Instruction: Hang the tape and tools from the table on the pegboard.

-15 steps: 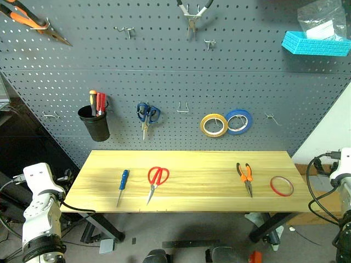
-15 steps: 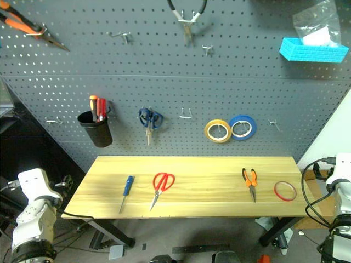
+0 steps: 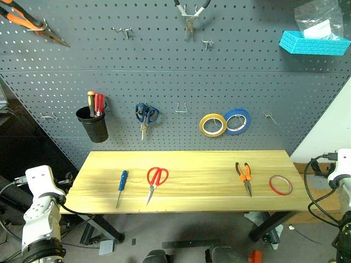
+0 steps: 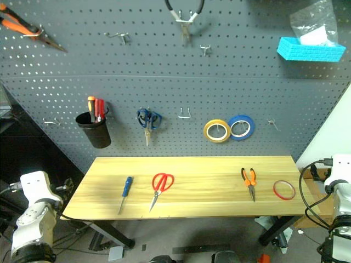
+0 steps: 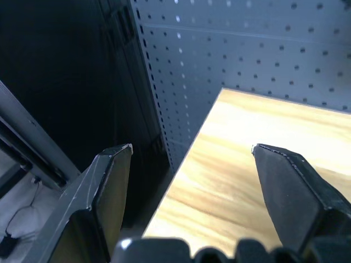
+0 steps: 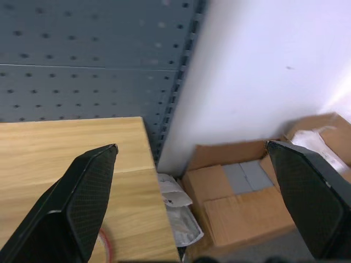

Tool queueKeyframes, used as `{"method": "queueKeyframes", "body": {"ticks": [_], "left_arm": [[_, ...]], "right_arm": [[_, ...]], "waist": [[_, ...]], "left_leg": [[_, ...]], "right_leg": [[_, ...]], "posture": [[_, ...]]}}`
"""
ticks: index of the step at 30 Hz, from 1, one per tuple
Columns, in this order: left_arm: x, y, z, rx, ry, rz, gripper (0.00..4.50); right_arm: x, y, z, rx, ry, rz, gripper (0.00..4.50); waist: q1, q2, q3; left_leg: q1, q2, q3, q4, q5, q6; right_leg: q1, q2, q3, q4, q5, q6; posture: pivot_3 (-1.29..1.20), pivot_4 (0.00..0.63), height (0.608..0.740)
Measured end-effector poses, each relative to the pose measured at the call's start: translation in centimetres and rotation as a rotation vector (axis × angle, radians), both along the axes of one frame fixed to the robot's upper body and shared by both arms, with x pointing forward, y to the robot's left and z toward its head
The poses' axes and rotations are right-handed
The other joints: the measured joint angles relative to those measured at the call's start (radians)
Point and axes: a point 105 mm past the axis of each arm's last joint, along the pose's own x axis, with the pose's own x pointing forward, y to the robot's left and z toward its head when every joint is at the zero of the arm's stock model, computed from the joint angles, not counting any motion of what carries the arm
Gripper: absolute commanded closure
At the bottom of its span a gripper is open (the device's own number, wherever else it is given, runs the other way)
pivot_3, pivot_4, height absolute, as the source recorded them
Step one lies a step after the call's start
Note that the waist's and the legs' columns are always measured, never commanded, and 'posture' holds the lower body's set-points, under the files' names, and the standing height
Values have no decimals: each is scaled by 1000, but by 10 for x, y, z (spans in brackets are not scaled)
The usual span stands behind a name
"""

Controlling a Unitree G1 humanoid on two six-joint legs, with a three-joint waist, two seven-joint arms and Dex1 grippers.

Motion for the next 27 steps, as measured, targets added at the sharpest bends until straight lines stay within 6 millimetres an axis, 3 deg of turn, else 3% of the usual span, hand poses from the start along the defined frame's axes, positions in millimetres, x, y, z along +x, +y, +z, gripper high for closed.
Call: {"method": "queueKeyframes", "body": {"ticks": [4,8,10,14,16,21,24,27], "left_arm": [[12,-27,10,-7,-21,-91,750],[30,-75,20,-81,-105,-284,750],[39,-104,26,-83,-103,-421,750],[51,-186,47,-39,-56,-867,750],[48,-232,62,-46,-65,-1093,750],[35,-299,83,5,-53,-1483,750],[24,-324,88,44,-36,-1653,750],[16,-328,85,85,-10,-1737,750]], "right_arm": [[-2,24,-12,22,47,104,0],[-16,52,-31,77,141,193,0],[-22,62,-32,107,172,219,0],[-20,79,-27,162,231,266,0],[-15,87,-26,181,269,290,0],[5,90,-23,197,342,298,0],[20,92,-21,199,364,297,0],[24,88,-25,198,393,281,0]], "waist": [[2,-2,15],[10,0,51],[10,4,74],[6,3,115],[1,3,129],[-8,4,173],[-10,2,187],[-7,2,201]], "left_leg": [[1,1,0,0,0,0],[-1,1,0,0,0,0],[-3,1,1,1,0,0],[-14,1,3,2,0,0],[-21,1,4,2,0,1],[-27,2,6,3,-2,3],[-33,2,8,2,-2,3],[-34,3,7,2,-3,4]], "right_leg": [[1,0,1,0,0,0],[-1,0,3,0,0,1],[-4,0,4,1,0,1],[-14,2,5,1,0,1],[-20,3,6,1,2,3],[-27,4,8,1,5,9],[-35,5,10,2,6,8],[-36,6,9,2,8,5]], "posture": [[-65,94,740],[-111,169,740],[-123,187,740],[-145,237,740],[-151,259,740],[-150,292,740],[-144,300,740],[-141,309,740]]}}
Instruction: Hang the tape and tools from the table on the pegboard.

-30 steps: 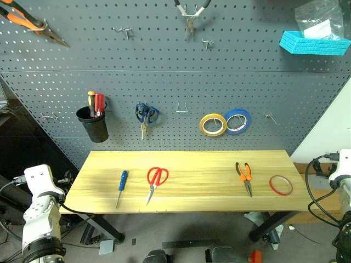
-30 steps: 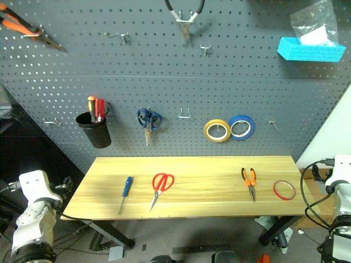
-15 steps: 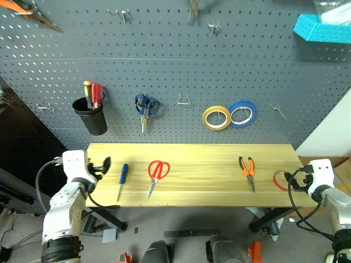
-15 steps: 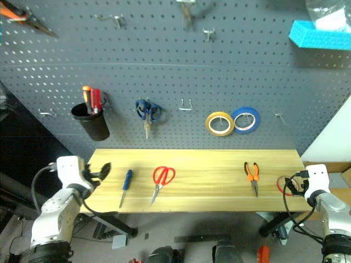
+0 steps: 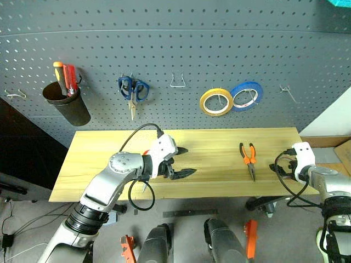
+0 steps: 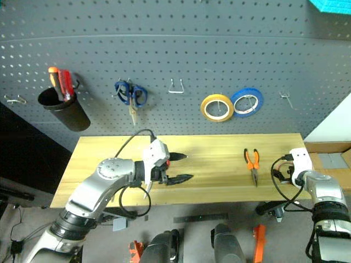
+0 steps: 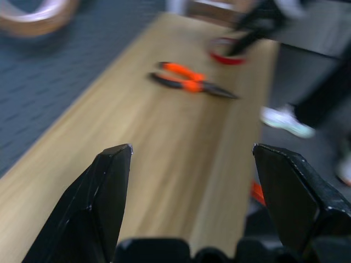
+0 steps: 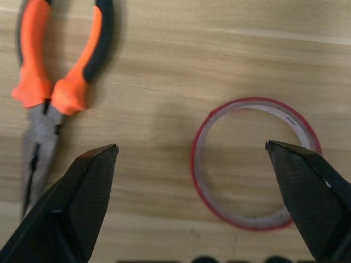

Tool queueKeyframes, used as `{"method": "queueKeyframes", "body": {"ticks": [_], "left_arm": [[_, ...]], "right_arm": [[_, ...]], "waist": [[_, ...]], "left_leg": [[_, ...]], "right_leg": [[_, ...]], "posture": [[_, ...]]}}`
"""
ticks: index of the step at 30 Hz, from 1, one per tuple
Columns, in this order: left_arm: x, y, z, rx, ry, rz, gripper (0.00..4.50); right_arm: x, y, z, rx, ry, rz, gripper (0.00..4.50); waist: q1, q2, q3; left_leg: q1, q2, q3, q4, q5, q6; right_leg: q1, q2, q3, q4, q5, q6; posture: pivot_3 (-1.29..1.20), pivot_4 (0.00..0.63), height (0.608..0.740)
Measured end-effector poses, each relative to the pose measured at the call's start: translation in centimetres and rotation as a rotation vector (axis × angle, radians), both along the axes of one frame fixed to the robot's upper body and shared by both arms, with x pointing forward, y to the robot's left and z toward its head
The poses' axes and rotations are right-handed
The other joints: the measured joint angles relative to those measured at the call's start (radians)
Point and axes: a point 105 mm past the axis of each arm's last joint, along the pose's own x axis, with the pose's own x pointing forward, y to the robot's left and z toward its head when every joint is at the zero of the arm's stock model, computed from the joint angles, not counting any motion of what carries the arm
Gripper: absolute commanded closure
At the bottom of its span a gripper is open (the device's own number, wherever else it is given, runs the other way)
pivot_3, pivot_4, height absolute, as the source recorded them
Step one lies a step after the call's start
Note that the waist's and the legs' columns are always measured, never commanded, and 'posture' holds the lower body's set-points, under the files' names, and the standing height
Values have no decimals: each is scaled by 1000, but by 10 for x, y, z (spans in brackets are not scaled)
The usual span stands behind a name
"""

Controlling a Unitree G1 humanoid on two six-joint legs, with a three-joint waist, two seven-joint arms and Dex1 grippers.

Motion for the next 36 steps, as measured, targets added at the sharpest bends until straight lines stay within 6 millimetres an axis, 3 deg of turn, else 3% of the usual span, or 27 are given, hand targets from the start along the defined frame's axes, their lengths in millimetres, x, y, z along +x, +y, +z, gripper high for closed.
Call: {"method": "queueKeyframes", "body": {"ticks": [6,9,10,12,23,24,30,34,36], "left_arm": [[-6,-23,1,45,-60,-161,750],[-6,-27,1,54,-76,-191,750],[-5,-28,1,56,-82,-195,725],[-6,-31,1,52,-91,-205,713],[-6,-34,1,55,-100,-229,713],[-6,-34,1,55,-100,-231,713],[-9,-39,1,23,-57,-248,713],[-12,-44,7,-9,-48,-258,713],[-11,-51,14,-49,-62,-255,713]], "right_arm": [[5,-6,-17,-45,111,8,0],[10,-5,-16,-76,118,50,0],[10,-6,-16,-82,120,60,184],[11,-6,-16,-93,129,77,566],[8,-2,-21,-70,194,103,4333],[8,-2,-22,-76,197,105,4464],[5,-5,-23,-128,163,141,4464],[-17,-8,-26,-191,145,210,4464],[-33,-6,-15,-247,90,242,4464]], "waist": [[0,-3,21],[-1,-6,23],[-1,-6,23],[0,-6,23],[1,-7,23],[1,-7,23],[4,-9,22],[7,-7,23],[8,-1,26]], "left_leg": [[-2,-1,2,2,0,0],[-2,-1,2,2,0,1],[-2,-1,1,2,0,1],[-2,-1,1,2,0,1],[-1,-1,0,3,0,1],[-1,-1,0,3,0,0],[-2,-1,-1,3,0,0],[-4,-2,-3,3,0,0],[-7,-3,-5,3,0,0]], "right_leg": [[0,-3,2,-2,0,1],[0,-2,1,-2,0,2],[0,-2,1,-2,-1,2],[0,-2,1,-1,-1,3],[1,-2,1,-1,-1,4],[1,-2,1,-1,-1,4],[1,-2,0,-1,-1,5],[-1,-3,-2,-1,-2,6],[-2,-4,-3,-1,-3,8]], "posture": [[-127,310,740],[-121,307,740],[-119,306,740],[-120,303,740],[-108,288,740],[-109,283,740],[-121,291,740],[-146,301,740],[-163,302,740]]}}
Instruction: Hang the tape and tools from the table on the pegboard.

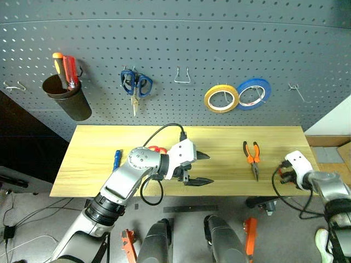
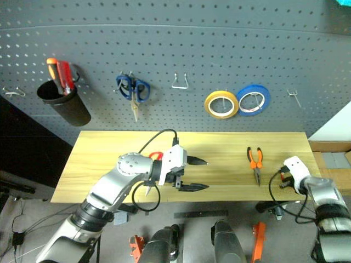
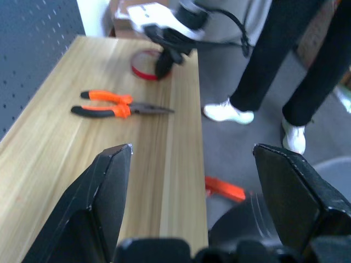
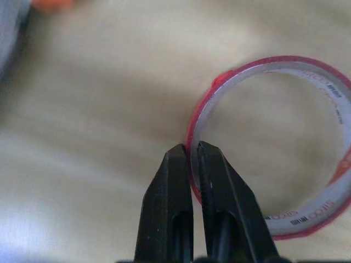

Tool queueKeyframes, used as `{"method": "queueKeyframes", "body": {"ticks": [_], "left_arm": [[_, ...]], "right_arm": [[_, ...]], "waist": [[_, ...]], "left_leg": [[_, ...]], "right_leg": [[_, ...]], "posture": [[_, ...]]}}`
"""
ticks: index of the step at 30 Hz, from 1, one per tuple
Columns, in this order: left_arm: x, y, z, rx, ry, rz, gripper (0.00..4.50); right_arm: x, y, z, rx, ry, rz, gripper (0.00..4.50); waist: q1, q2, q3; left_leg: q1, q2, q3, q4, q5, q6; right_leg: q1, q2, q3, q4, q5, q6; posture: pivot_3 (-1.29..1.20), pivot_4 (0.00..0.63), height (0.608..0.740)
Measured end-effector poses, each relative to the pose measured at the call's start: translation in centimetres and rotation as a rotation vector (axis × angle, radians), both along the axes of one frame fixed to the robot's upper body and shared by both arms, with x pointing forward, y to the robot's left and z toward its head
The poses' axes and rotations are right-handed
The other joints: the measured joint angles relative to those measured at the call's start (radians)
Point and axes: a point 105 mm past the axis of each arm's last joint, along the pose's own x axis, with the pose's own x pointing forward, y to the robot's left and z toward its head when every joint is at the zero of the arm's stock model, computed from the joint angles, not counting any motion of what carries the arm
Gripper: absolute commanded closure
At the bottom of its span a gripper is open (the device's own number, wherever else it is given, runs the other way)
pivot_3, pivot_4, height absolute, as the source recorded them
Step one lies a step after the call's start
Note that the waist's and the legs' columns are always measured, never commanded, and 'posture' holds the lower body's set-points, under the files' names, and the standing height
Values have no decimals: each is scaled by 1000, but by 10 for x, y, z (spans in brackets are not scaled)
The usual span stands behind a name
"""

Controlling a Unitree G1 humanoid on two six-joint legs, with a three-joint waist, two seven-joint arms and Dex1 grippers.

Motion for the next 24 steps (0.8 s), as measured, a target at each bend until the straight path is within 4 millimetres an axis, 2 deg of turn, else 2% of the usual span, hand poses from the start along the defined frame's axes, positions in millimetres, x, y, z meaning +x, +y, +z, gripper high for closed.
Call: {"method": "queueKeyframes", "body": {"ticks": [2,4,8,9,12,15,17,21,24], "left_arm": [[4,-5,10,-35,-26,6,713],[7,-14,25,-81,-67,2,713],[12,-24,41,-138,-114,-2,713],[16,-24,42,-146,-115,5,713],[22,-25,46,-167,-118,20,713],[27,-28,52,-191,-131,34,713],[28,-29,56,-202,-143,35,713],[29,-30,57,-208,-150,39,713],[30,-29,57,-206,-152,44,713]], "right_arm": [[-6,9,19,-41,-87,31,4464],[-7,20,50,-109,-216,55,4464],[-5,46,125,-293,-554,80,4464],[-7,61,147,-331,-660,101,4464],[-7,80,179,-374,-807,128,4464],[4,90,200,-357,-895,124,4464],[19,89,210,-294,-926,95,4464],[45,83,199,-140,-874,31,4464],[65,69,189,-24,-822,-42,4464]], "waist": [[-5,2,2],[-13,4,2],[-25,4,3],[-27,3,3],[-32,3,3],[-32,2,4],[-32,0,5],[-32,0,5],[-31,1,5]], "left_leg": [[-1,0,0,1,0,0],[0,1,0,1,0,0],[0,1,3,1,0,-1],[0,2,3,1,0,-1],[0,2,4,1,0,-1],[-1,1,4,1,0,-1],[-1,1,4,1,0,-1],[-2,1,3,0,0,0],[-2,0,3,0,0,0]], "right_leg": [[-2,0,1,1,-1,2],[-2,0,4,1,0,4],[-2,2,3,1,1,6],[-2,3,3,1,1,6],[-2,3,4,0,1,6],[-3,2,4,0,1,6],[-2,2,4,0,1,5],[-3,2,3,-1,4,0],[-3,1,3,0,4,0]], "posture": [[-183,304,740],[-196,306,740],[-220,309,740],[-223,310,740],[-221,307,740],[-214,304,740],[-204,300,740],[-187,297,740],[-181,296,740]]}}
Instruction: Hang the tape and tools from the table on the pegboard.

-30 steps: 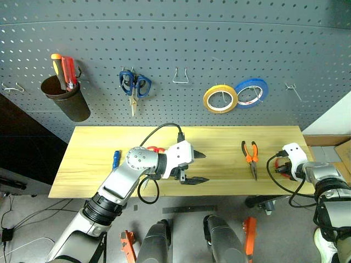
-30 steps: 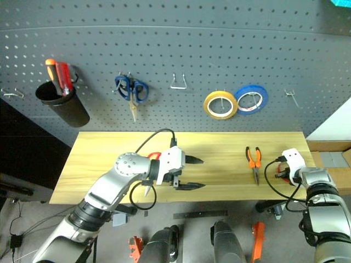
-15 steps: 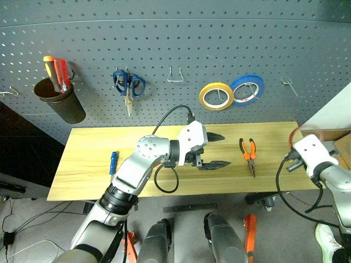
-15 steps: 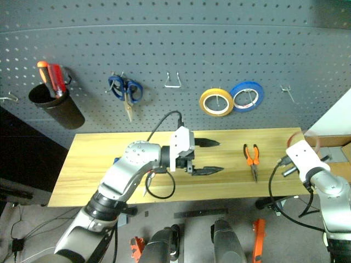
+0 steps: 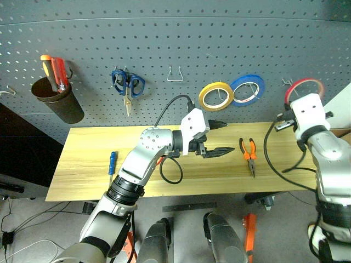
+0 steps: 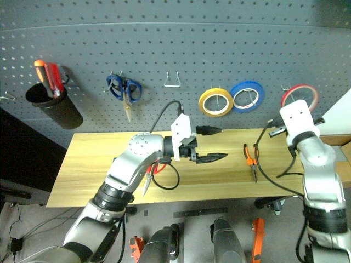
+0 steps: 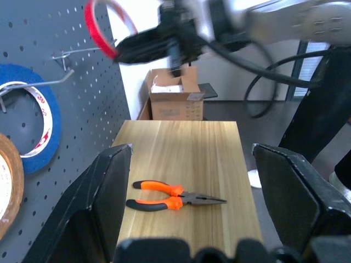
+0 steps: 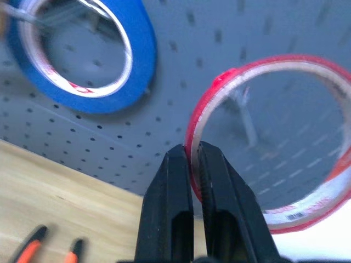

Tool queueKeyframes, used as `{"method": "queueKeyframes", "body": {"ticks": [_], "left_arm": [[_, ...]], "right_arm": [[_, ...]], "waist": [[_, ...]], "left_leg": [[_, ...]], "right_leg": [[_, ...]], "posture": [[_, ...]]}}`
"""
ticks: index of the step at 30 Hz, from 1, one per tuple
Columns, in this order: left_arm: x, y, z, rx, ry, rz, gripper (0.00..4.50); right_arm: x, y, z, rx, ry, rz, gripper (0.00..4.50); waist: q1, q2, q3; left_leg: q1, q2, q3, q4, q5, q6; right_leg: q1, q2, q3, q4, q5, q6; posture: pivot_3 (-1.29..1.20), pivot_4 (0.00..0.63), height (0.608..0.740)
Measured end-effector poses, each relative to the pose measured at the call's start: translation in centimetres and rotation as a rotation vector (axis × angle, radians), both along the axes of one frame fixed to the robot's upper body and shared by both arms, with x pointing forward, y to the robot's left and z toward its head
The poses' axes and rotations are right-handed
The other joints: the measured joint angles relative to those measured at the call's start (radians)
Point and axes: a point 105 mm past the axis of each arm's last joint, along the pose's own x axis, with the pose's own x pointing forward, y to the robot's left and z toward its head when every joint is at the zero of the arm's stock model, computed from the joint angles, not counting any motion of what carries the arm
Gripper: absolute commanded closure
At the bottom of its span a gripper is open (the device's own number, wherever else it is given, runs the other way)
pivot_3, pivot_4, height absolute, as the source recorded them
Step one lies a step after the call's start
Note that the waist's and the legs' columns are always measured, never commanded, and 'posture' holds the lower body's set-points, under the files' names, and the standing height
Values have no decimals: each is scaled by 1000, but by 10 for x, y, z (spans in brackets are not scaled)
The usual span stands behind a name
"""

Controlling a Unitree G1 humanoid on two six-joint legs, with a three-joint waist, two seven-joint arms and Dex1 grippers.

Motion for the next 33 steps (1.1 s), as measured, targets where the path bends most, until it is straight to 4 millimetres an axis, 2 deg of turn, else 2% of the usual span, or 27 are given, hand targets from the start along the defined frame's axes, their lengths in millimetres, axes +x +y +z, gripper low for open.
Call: {"method": "queueKeyframes", "body": {"ticks": [6,7,10,14,16,20,23,25,29,33], "left_arm": [[3,-2,6,-39,0,22,713],[4,-3,11,-67,2,28,713],[6,-6,24,-127,3,41,713],[11,-1,27,-146,0,81,713],[17,6,21,-117,4,113,713],[28,26,6,-38,2,183,713],[36,45,-7,41,-5,233,713],[38,56,-15,82,-6,248,713],[35,56,-19,97,-11,228,713],[34,57,-21,108,-11,223,713]], "right_arm": [[15,-3,-10,105,15,16,4464],[16,0,-13,129,16,28,4288],[12,7,-22,161,23,44,3579],[-11,16,-43,175,61,44,2152],[-28,25,-61,199,113,45,1479],[-47,48,-86,279,218,49,82],[-50,64,-107,336,344,21,26],[-44,69,-124,361,450,-40,26],[-20,78,-136,422,569,-122,26],[-2,73,-144,434,606,-167,26]], "waist": [[2,0,0],[2,0,0],[4,0,0],[7,0,0],[7,0,0],[-1,0,0],[-1,0,0],[-1,0,0],[1,1,0],[5,0,0]], "left_leg": [[-3,0,-1,0,0,0],[-4,0,-1,0,0,0],[-6,0,-2,1,0,0],[-6,0,-3,1,0,0],[-6,0,-4,1,0,0],[-6,1,-5,2,0,0],[-6,1,-5,4,1,0],[-6,1,-5,7,1,0],[-7,1,-5,11,1,0],[-9,0,-4,11,1,0]], "right_leg": [[-2,0,-2,0,0,0],[-3,0,-2,1,0,0],[-4,0,-2,2,0,0],[-5,0,-3,3,0,0],[-5,0,-3,3,0,0],[-8,1,0,5,0,1],[-9,2,0,8,-1,1],[-9,2,0,11,-1,1],[-10,2,1,14,0,0],[-10,1,-1,14,1,-2]], "posture": [[-169,295,740],[-170,295,740],[-167,293,740],[-167,293,740],[-167,293,740],[-180,298,740],[-179,298,740],[-172,295,740],[-155,288,740],[-142,283,740]]}}
